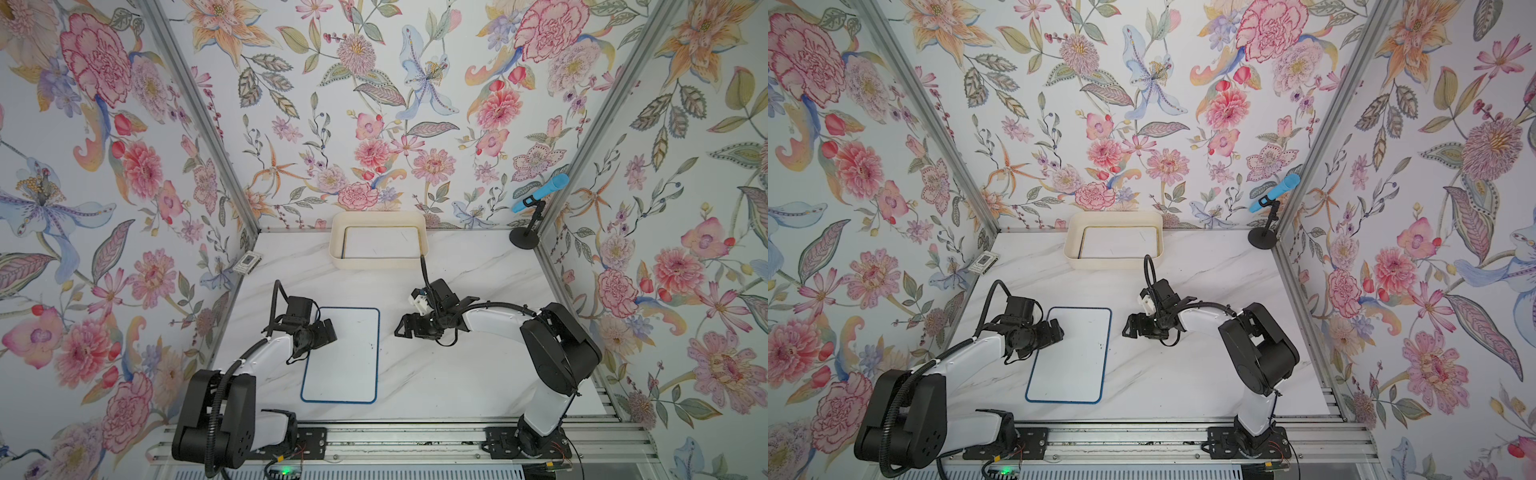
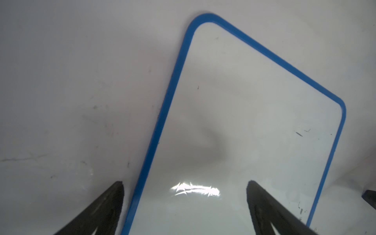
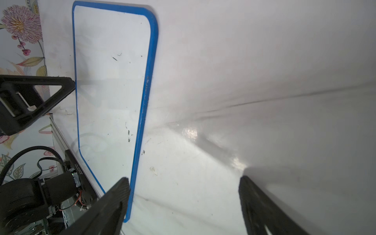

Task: Put the whiteboard into the storage box
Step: Move the whiteboard to the center of the board.

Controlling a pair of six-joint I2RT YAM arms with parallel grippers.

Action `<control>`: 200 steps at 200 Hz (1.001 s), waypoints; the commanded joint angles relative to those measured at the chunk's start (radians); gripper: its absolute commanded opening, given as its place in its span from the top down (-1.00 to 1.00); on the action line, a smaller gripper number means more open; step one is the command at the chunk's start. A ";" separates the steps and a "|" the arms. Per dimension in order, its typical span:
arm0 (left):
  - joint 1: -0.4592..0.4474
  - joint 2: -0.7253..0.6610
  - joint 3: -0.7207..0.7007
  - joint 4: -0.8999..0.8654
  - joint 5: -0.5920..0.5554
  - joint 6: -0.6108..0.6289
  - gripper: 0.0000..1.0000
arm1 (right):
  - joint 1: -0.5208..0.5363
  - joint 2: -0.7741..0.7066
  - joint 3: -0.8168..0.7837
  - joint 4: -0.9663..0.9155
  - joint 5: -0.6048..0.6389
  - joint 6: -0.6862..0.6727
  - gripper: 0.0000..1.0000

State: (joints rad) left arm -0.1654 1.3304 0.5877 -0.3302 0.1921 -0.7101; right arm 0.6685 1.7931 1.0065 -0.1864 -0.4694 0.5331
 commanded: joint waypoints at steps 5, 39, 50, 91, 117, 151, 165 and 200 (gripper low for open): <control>-0.066 0.107 -0.075 -0.113 0.078 -0.018 -0.88 | 0.034 0.012 -0.020 -0.053 0.038 0.045 -0.72; -0.164 0.171 -0.081 0.015 0.165 -0.092 -0.82 | 0.037 0.019 -0.042 -0.041 0.028 0.061 -0.72; -0.205 0.193 -0.062 0.054 0.182 -0.122 -0.81 | 0.033 0.012 -0.056 -0.042 0.028 0.064 -0.72; -0.295 0.291 0.014 0.143 0.212 -0.185 -0.79 | 0.023 -0.012 -0.125 -0.030 0.032 0.088 -0.72; -0.298 0.306 0.018 0.142 0.221 -0.157 -0.79 | 0.022 -0.002 -0.143 0.011 0.021 0.111 -0.73; -0.298 0.321 0.034 0.179 0.252 -0.140 -0.79 | -0.012 0.061 -0.069 0.016 0.011 0.096 -0.72; -0.302 0.336 0.053 0.198 0.268 -0.140 -0.79 | -0.066 0.101 -0.015 0.016 -0.007 0.087 -0.72; -0.316 0.347 0.075 0.213 0.271 -0.130 -0.80 | -0.149 0.203 0.128 -0.037 -0.025 0.054 -0.72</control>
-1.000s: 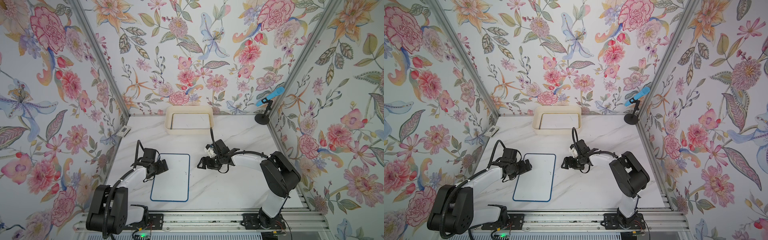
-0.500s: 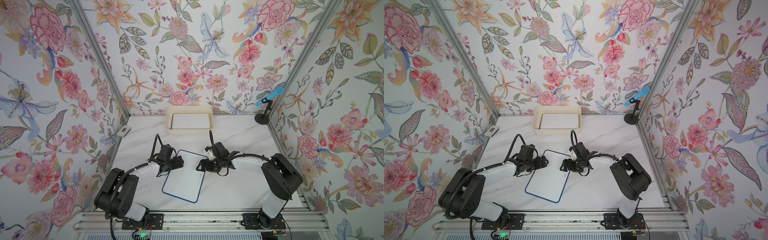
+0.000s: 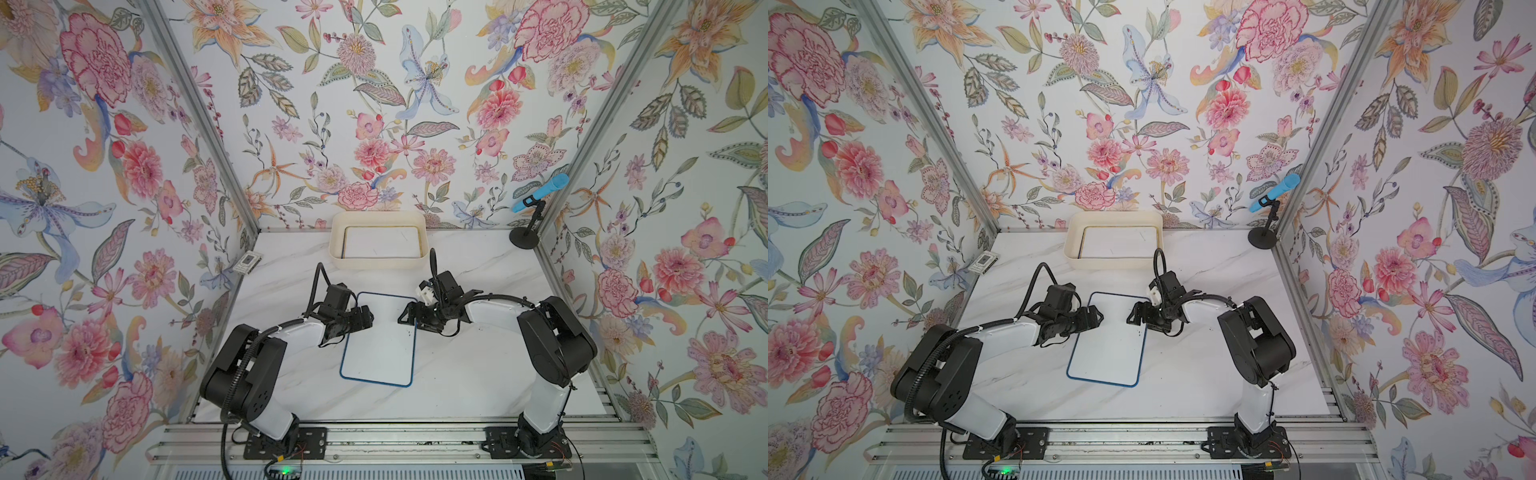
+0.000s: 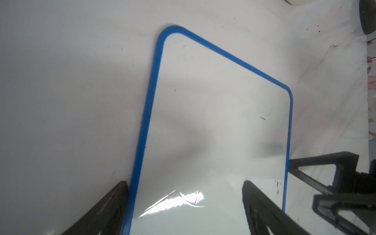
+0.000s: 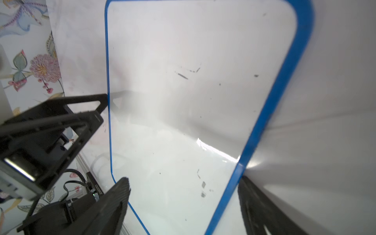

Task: Put the whiteboard into the storage box
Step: Move the whiteboard to the center of the board, then pick up the whiteboard at the center of the board.

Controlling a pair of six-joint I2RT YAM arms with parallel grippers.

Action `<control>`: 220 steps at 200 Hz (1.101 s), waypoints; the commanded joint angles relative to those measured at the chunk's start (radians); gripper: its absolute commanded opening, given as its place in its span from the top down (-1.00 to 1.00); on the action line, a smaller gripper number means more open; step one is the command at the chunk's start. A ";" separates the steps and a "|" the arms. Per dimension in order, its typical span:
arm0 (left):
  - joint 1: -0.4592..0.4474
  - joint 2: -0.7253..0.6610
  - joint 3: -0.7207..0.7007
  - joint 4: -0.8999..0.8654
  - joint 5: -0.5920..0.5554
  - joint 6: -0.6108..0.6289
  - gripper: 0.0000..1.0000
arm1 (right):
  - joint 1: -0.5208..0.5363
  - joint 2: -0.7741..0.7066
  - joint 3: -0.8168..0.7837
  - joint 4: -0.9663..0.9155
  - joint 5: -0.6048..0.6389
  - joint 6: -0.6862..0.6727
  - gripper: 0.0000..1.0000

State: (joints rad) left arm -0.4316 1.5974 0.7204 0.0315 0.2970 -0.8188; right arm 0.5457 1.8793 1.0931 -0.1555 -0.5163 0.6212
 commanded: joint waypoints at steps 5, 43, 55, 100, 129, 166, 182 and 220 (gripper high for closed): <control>-0.050 0.081 -0.062 -0.151 0.160 -0.015 -0.80 | -0.031 0.123 0.049 -0.073 0.022 -0.036 -0.72; 0.011 0.090 -0.136 -0.146 0.141 0.018 -0.82 | -0.044 0.063 -0.021 -0.111 0.093 -0.055 -0.72; 0.033 0.082 -0.162 -0.138 0.138 0.024 -0.82 | -0.044 0.032 -0.047 -0.153 0.167 -0.074 -0.72; 0.048 0.027 -0.223 -0.163 0.127 0.028 -0.82 | -0.055 -0.018 -0.081 -0.225 0.215 -0.115 -0.72; 0.039 0.011 -0.219 -0.230 0.134 0.059 -0.79 | -0.038 -0.013 -0.058 -0.276 0.167 -0.149 -0.71; 0.032 -0.062 -0.195 -0.377 0.107 0.097 -0.80 | -0.021 -0.004 -0.008 -0.364 0.139 -0.205 -0.68; 0.032 -0.075 -0.183 -0.440 0.085 0.116 -0.80 | -0.022 -0.002 -0.005 -0.370 0.123 -0.212 -0.68; 0.024 -0.040 -0.160 -0.405 0.145 0.085 -0.80 | -0.008 0.040 0.023 -0.389 0.111 -0.232 -0.68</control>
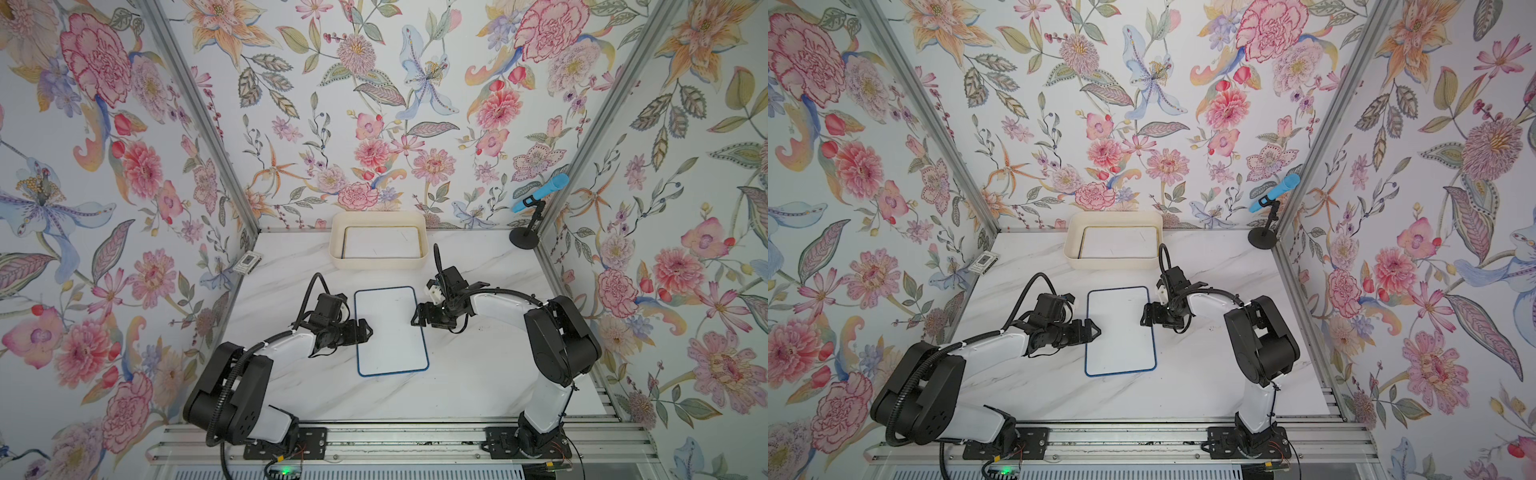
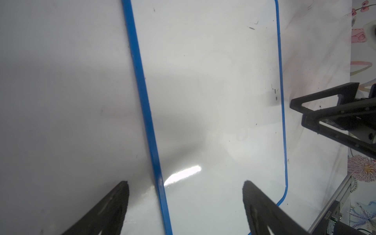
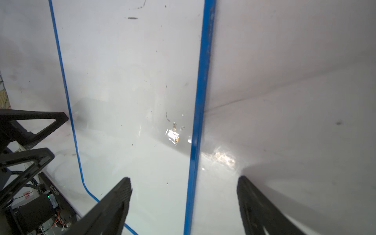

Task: Put the whiteboard into the storage box
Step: Pick up the whiteboard at the center of the board.

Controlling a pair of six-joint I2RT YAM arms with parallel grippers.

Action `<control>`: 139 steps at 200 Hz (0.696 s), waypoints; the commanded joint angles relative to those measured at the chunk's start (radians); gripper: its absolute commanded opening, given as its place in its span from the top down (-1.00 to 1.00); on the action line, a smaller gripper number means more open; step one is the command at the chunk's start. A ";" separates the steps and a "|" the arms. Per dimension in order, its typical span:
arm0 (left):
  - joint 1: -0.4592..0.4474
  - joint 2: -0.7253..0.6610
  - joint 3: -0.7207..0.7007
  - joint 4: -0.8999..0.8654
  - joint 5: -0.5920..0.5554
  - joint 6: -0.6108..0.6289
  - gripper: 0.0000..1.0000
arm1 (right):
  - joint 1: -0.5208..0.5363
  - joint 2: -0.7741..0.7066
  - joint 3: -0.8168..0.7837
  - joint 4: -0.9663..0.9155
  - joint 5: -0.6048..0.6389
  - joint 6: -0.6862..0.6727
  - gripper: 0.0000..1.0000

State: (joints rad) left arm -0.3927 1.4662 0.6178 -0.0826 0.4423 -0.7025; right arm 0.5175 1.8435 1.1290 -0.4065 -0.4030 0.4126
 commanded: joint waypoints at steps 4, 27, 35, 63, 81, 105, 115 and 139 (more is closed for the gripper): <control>-0.014 0.091 -0.053 -0.283 0.009 -0.036 -0.81 | 0.021 0.079 -0.009 -0.137 -0.003 -0.024 -0.68; -0.019 0.165 -0.041 -0.221 0.072 -0.077 -0.81 | 0.027 0.099 0.017 -0.137 -0.012 -0.022 -0.68; -0.020 0.183 -0.041 -0.205 0.088 -0.094 -0.81 | 0.029 0.109 0.029 -0.135 -0.018 -0.023 -0.68; -0.020 0.223 -0.008 -0.228 0.074 -0.094 -0.80 | 0.040 0.129 0.056 -0.137 -0.038 -0.024 -0.68; -0.020 0.237 0.010 -0.249 0.079 -0.082 -0.80 | 0.043 0.145 0.064 -0.137 -0.050 -0.026 -0.68; -0.026 0.262 0.033 -0.247 0.098 -0.081 -0.80 | 0.046 0.181 0.069 -0.121 -0.114 -0.039 -0.68; -0.032 0.270 0.041 -0.238 0.106 -0.086 -0.80 | 0.044 0.195 0.064 -0.099 -0.147 -0.040 -0.68; -0.055 0.281 0.037 -0.181 0.143 -0.121 -0.80 | 0.042 0.218 0.052 -0.049 -0.206 -0.033 -0.67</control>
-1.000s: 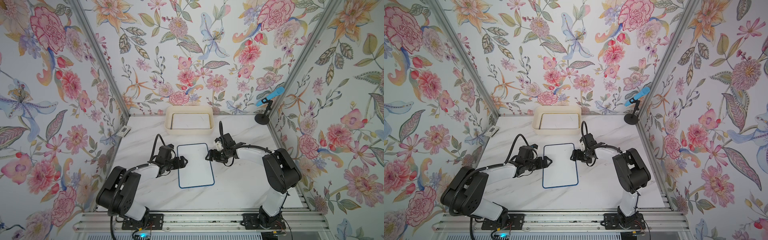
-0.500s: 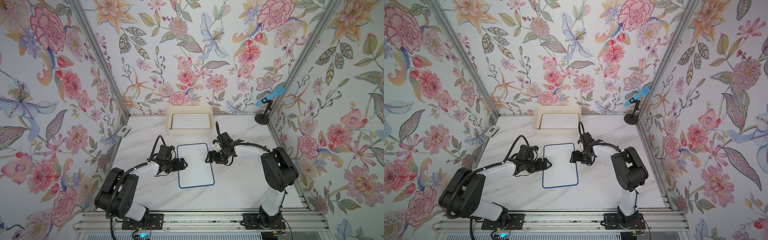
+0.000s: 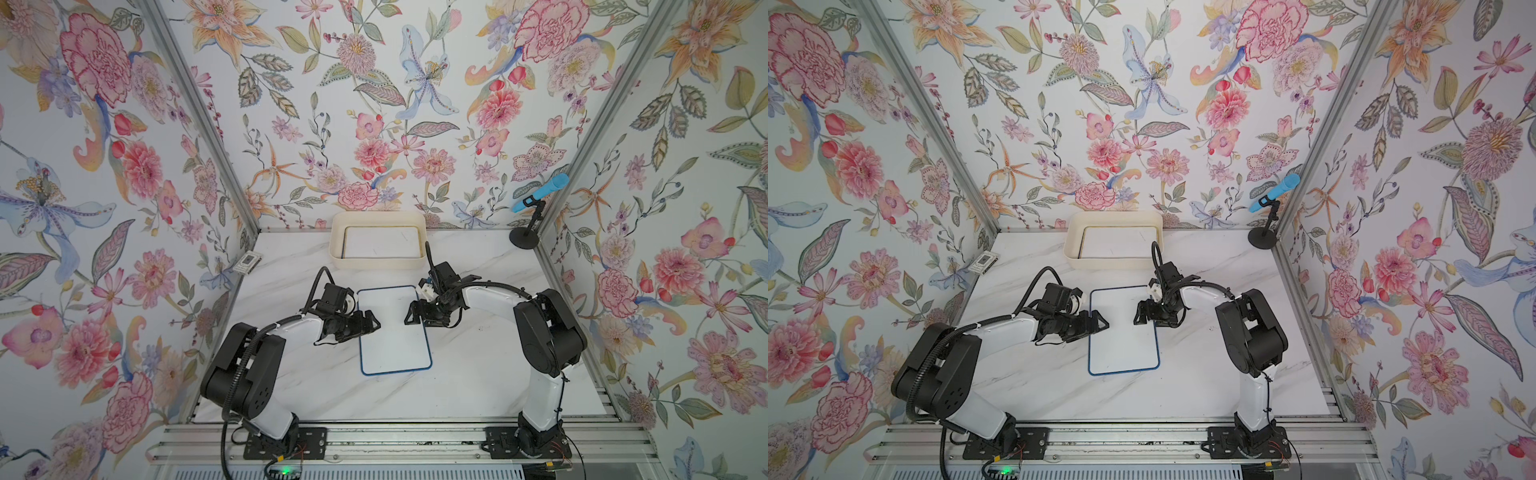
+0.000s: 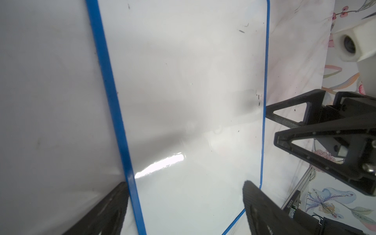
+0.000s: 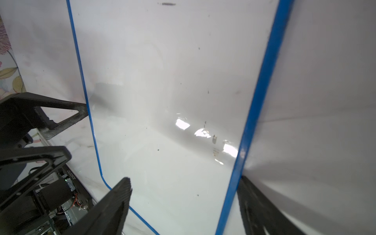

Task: Put the whiteboard into the storage box
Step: Pick up the whiteboard at the center of the board.

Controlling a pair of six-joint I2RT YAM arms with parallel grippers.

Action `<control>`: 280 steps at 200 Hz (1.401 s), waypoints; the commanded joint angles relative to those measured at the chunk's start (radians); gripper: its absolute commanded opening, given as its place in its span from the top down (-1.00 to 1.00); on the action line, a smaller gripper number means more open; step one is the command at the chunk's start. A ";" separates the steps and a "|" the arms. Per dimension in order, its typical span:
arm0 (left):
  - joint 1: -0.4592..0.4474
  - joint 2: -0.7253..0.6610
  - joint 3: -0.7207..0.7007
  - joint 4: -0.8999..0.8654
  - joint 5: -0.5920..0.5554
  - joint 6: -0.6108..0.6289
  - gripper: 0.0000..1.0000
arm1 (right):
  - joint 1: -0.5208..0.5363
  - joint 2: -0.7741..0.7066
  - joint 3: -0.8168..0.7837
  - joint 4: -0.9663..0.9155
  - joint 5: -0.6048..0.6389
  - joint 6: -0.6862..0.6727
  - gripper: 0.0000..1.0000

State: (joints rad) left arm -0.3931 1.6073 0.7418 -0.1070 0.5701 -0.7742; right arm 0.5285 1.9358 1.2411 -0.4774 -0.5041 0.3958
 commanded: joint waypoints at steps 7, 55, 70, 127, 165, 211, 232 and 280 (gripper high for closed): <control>-0.064 0.143 -0.089 -0.140 0.025 -0.061 -0.80 | 0.031 0.131 -0.065 0.040 -0.125 -0.014 -0.67; -0.097 0.142 -0.138 0.068 0.129 -0.169 -0.79 | 0.001 0.138 -0.148 0.200 -0.284 0.029 -0.64; -0.102 0.140 -0.143 0.089 0.127 -0.175 -0.79 | -0.013 0.141 -0.187 0.262 -0.323 0.051 -0.63; -0.125 0.179 -0.161 0.154 0.146 -0.184 -0.77 | -0.041 0.185 -0.276 0.443 -0.414 0.128 -0.60; -0.118 0.181 -0.185 0.206 0.141 -0.212 -0.77 | -0.043 0.194 -0.287 0.434 -0.392 0.121 -0.59; -0.077 0.168 -0.265 0.310 0.119 -0.322 -0.77 | -0.035 0.200 -0.297 0.428 -0.375 0.121 -0.55; -0.043 0.145 -0.337 0.416 0.110 -0.407 -0.77 | -0.027 0.184 -0.322 0.443 -0.367 0.136 -0.54; 0.003 0.133 -0.383 0.461 0.088 -0.427 -0.78 | -0.024 0.183 -0.375 0.511 -0.373 0.172 -0.51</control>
State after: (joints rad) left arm -0.3698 1.6184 0.4389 0.6212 0.5999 -1.1439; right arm 0.3744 1.9972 0.9764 0.3382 -0.7216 0.4835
